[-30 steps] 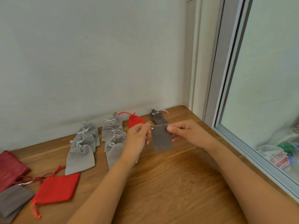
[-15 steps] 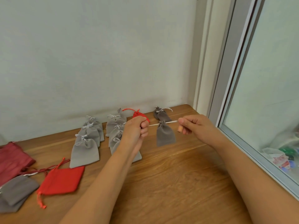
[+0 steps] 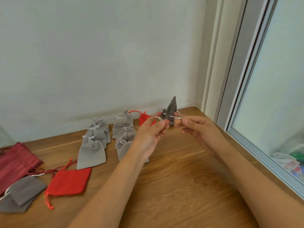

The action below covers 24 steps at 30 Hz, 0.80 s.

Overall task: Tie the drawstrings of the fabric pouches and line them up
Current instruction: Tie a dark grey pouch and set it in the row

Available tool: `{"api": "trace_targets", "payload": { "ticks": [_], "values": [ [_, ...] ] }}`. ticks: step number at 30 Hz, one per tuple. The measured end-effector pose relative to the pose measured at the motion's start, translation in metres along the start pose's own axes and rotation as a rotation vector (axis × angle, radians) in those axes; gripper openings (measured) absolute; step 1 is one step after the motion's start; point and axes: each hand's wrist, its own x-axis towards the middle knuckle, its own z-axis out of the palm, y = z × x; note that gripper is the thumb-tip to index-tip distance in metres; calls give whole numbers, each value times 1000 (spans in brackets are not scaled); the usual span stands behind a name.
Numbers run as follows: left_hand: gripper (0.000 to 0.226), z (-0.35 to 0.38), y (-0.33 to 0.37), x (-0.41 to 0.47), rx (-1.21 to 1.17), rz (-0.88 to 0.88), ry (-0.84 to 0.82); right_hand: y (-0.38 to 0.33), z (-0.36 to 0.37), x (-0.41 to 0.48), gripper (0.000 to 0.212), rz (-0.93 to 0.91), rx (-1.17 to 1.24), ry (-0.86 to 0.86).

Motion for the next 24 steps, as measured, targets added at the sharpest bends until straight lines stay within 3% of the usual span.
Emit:
{"api": "trace_targets", "payload": {
  "ticks": [4,9,13,18,24],
  "values": [
    [12,1,2,1,-55,0,60,-1,-1,1,20,-36,-49,34],
    [15,-7,5,4,10,27,89,-2,-2,0,17,-61,-239,103],
    [19,0,5,1,-69,12,55,-7,4,0,26,17,-26,-70],
    [17,2,8,-2,-294,-165,-68,-4,8,2,32,33,194,-160],
    [19,-1,13,-3,-34,-180,-85,-1,6,1,18,6,10,-42]
  ]
}}
